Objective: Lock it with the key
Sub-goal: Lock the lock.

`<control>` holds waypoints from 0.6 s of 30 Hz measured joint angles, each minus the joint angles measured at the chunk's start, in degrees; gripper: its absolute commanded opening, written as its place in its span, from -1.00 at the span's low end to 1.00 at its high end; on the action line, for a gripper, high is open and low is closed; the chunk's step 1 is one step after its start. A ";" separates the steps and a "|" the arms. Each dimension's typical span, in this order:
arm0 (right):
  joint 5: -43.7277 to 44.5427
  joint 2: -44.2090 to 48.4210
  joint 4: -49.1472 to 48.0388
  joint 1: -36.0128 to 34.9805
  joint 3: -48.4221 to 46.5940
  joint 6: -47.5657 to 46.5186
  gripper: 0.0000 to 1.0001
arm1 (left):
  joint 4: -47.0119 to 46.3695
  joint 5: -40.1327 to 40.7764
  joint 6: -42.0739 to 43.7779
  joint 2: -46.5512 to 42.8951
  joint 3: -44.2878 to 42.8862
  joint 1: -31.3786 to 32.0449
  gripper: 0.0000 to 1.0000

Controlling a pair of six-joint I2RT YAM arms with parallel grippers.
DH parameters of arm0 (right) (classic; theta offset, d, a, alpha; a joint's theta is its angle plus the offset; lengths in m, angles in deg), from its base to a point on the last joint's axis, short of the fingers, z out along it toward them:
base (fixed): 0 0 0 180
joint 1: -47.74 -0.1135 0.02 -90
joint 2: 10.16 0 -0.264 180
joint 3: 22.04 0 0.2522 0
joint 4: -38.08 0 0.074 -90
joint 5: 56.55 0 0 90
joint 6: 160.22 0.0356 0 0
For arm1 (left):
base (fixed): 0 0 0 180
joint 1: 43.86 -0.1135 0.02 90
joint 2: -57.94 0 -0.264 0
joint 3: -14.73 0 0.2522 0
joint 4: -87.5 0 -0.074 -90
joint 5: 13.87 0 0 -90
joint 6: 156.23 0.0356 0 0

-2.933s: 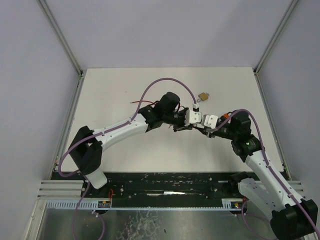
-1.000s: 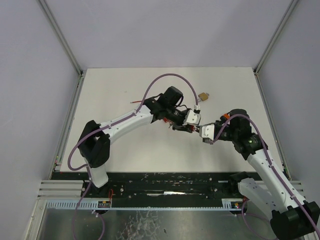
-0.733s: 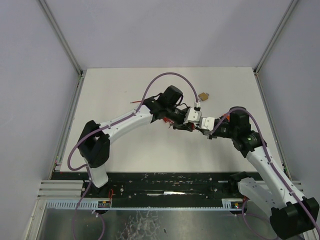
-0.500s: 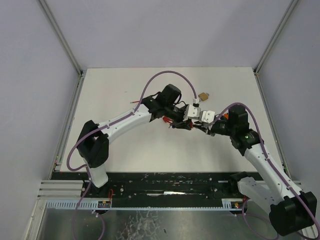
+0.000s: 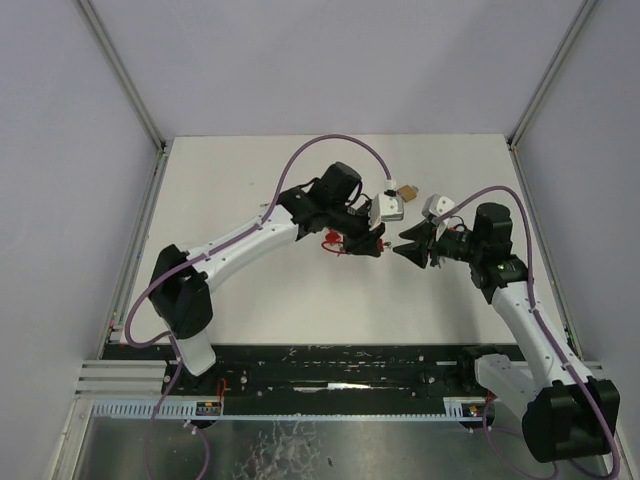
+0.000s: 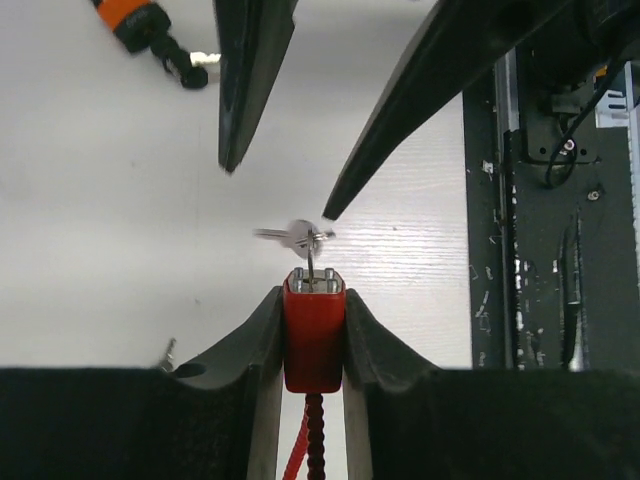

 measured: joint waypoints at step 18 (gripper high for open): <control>-22.34 -11.85 -23.89 -0.17 10.47 4.70 0.06 | 29.24 30.14 -17.99 0.79 -12.63 4.15 -1.00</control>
